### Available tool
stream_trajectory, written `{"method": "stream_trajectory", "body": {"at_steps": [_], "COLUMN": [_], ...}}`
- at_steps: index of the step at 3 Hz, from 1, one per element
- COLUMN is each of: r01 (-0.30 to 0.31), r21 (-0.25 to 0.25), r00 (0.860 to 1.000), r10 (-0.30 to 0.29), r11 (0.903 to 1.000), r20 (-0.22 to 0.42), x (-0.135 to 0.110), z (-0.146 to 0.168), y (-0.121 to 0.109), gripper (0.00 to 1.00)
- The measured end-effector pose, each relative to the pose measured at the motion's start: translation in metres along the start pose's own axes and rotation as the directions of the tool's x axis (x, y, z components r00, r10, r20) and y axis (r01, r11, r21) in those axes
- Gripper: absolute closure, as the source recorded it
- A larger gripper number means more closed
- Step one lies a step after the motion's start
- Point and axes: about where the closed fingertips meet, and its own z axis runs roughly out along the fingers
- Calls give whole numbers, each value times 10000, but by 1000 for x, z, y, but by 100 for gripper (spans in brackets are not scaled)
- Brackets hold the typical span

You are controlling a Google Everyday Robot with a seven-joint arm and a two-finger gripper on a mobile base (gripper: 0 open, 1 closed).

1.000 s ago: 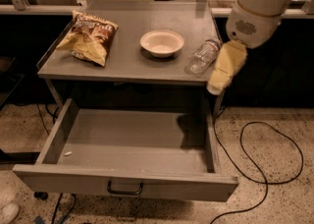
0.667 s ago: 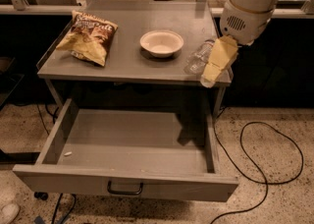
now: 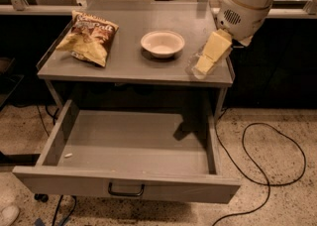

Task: Place water bottle into top drawer

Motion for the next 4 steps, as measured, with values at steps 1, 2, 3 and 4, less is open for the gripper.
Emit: {"method": "stream_trajectory", "body": {"at_steps": [1,2,3,4], "r01": [-1675,-2859,-2926,-2663], "r21": [-234,-42,24,480], "r00": [9857,9576,9535,9618], "r10": [1678,2858,2916,2622], "r11": [9856,9583,9562,9627], "r20": [146,373,761,785], "x": [-23,-38,-47,-80], "z": [-3,-8,-8,5], "y": [-18,-39,-44,-58], "gripper": [0,0,0,0]}}
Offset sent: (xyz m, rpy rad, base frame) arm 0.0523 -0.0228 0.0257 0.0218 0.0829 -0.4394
